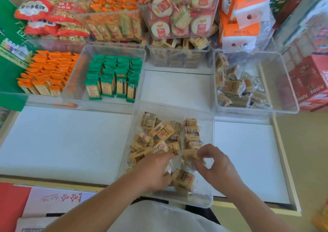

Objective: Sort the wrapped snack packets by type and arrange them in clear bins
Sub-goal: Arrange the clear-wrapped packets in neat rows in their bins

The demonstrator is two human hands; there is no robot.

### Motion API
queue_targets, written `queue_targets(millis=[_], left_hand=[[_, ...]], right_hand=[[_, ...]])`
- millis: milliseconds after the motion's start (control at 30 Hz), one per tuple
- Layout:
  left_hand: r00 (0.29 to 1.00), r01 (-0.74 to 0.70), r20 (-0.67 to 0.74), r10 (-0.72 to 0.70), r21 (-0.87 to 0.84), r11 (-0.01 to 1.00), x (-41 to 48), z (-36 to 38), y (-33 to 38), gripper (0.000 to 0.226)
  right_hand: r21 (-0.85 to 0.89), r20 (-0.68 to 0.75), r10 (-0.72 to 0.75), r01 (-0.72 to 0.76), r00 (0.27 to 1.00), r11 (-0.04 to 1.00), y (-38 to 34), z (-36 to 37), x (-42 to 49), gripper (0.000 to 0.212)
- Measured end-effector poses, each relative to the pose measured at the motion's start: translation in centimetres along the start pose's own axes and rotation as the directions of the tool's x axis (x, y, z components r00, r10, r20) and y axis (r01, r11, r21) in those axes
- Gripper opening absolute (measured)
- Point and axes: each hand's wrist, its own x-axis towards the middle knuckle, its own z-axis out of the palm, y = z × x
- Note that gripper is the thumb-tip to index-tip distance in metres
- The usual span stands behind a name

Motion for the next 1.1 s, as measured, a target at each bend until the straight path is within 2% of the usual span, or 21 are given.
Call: queue_targets(millis=[33,67,167,233,300,367,467,500,567,633,667,700,733,767,800,867,933,967,1100], left_hand=[[1.0,0.007,0.014,-0.007,-0.026,1.0,0.0,-0.3,0.0,0.059],[1.0,0.014,0.028,-0.013,-0.021,1.0,0.1,-0.6,0.2,0.058],[1.0,0.005,0.02,-0.006,0.057,0.998,1.0,-1.2,0.6,0.024],[0.999,0.031,0.034,-0.034,0.083,0.996,1.3,-1.3,0.7,0.025],[0.999,0.042,0.005,-0.042,0.027,0.999,1.6,-1.8,0.5,0.031],[0.99,0.036,-0.128,-0.054,-0.135,0.99,1.8,-3.2,0.4,0.03],[0.909,-0.029,-0.408,-0.086,-0.267,0.963,3.2,-5.3,-0.3,0.025],[0.888,-0.03,-0.451,-0.091,-0.255,0.967,3.7,-5.7,-0.7,0.024],[0.892,0.014,-0.446,-0.077,-0.143,0.99,4.2,-5.9,-0.8,0.026],[0.886,0.006,-0.461,0.044,0.106,0.994,3.9,-4.9,-0.1,0.029],[0.863,-0.055,-0.484,0.146,0.196,0.979,3.4,-4.1,0.5,0.024],[0.85,-0.14,-0.472,0.235,0.228,0.963,2.9,-2.9,1.2,0.016],[0.872,-0.208,-0.408,0.27,0.191,0.959,2.3,-1.6,2.2,0.011],[0.924,-0.215,-0.297,0.242,0.12,0.969,1.8,-0.1,3.0,0.014],[0.975,-0.162,-0.149,0.167,0.045,0.986,1.6,1.5,3.6,0.022],[0.996,-0.013,0.087,0.012,0.013,1.0,1.9,4.6,4.0,0.049],[0.992,0.059,0.111,-0.057,-0.01,0.998,2.4,6.4,3.8,0.073],[0.993,0.078,0.093,-0.074,-0.042,0.996,2.6,6.8,3.6,0.078],[0.987,0.139,0.098,-0.126,-0.141,0.98,2.5,7.0,3.1,0.073]], right_hand=[[0.061,-0.041,0.031,-0.029,0.999,0.998,-0.6,-0.4,-0.1,0.026],[0.106,-0.08,0.052,-0.043,0.995,0.993,-1.2,-0.8,0.0,0.031],[0.174,-0.113,0.094,-0.073,0.989,0.982,-1.8,-1.5,0.6,0.043],[0.184,-0.141,0.103,-0.076,0.985,0.98,-1.5,-1.7,0.9,0.042],[0.195,-0.179,0.108,-0.073,0.978,0.978,-1.2,-1.8,1.1,0.037],[0.225,-0.174,0.117,-0.076,0.978,0.972,-1.0,-1.8,1.0,0.035],[0.232,-0.129,0.137,-0.105,0.982,0.967,-0.6,-1.7,0.9,0.035],[0.235,-0.119,0.145,-0.114,0.982,0.965,-0.5,-1.7,0.8,0.035],[0.236,-0.113,0.152,-0.122,0.982,0.964,-0.4,-1.9,0.7,0.033],[0.252,-0.117,0.164,-0.13,0.98,0.959,-0.1,-2.2,0.5,0.032],[0.269,-0.111,0.172,-0.137,0.979,0.953,-0.1,-2.4,0.4,0.031],[0.29,-0.104,0.181,-0.144,0.978,0.946,-0.1,-2.6,0.2,0.03],[0.308,-0.099,0.189,-0.15,0.977,0.94,0.0,-2.8,0.0,0.029],[0.323,-0.097,0.196,-0.155,0.976,0.934,0.2,-3.0,-0.2,0.028],[0.333,-0.097,0.204,-0.162,0.974,0.929,0.5,-3.1,-0.5,0.028],[0.359,-0.09,0.216,-0.171,0.972,0.918,0.9,-3.3,-1.0,0.027],[0.39,-0.086,0.222,-0.172,0.971,0.905,1.1,-3.5,-1.6,0.026],[0.403,-0.085,0.226,-0.174,0.97,0.899,1.2,-3.6,-1.9,0.026],[0.417,-0.06,0.224,-0.179,0.973,0.891,1.2,-4.0,-3.1,0.027]])
